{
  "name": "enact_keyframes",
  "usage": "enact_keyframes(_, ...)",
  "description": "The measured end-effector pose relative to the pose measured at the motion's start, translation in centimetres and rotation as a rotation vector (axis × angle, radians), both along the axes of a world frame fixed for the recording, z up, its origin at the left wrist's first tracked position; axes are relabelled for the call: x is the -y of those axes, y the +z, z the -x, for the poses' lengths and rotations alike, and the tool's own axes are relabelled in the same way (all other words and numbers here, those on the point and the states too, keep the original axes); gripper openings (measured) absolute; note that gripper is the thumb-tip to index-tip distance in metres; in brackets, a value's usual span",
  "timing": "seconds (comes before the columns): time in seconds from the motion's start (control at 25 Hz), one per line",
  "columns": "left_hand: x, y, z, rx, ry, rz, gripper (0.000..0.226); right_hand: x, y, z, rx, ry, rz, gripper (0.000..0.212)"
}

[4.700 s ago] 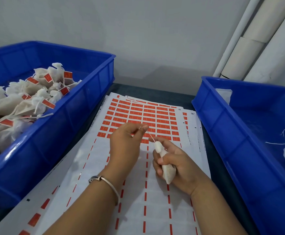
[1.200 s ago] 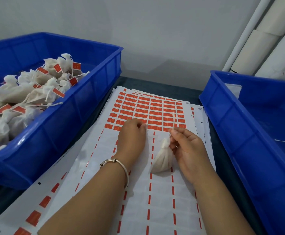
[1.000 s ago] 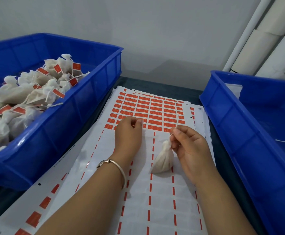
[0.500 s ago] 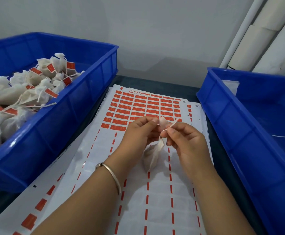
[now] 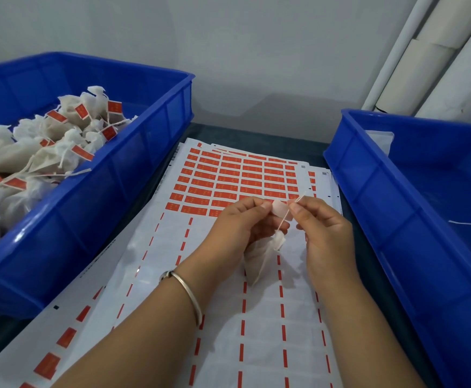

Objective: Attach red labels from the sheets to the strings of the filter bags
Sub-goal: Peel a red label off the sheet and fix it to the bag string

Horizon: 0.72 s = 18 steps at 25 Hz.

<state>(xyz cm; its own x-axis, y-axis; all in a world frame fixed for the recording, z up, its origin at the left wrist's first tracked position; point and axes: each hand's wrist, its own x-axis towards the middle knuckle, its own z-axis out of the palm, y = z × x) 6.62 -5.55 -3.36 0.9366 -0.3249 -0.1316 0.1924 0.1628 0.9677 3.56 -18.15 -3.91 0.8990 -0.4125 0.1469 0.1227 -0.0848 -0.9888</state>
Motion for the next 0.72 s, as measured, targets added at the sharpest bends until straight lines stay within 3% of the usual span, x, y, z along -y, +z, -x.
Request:
enact_keyframes(0.16,0.01,0.08,0.11,-0.013,0.004,0.001,0.021,0.09,-0.07,-0.04,-0.016,-0.015,-0.066,0.008)
enact_keyframes(0.72,-0.24,0.28,0.09,-0.003,-0.034,-0.035,0.022,-0.16,0.2,0.14,-0.023,-0.048,0.016,0.013)
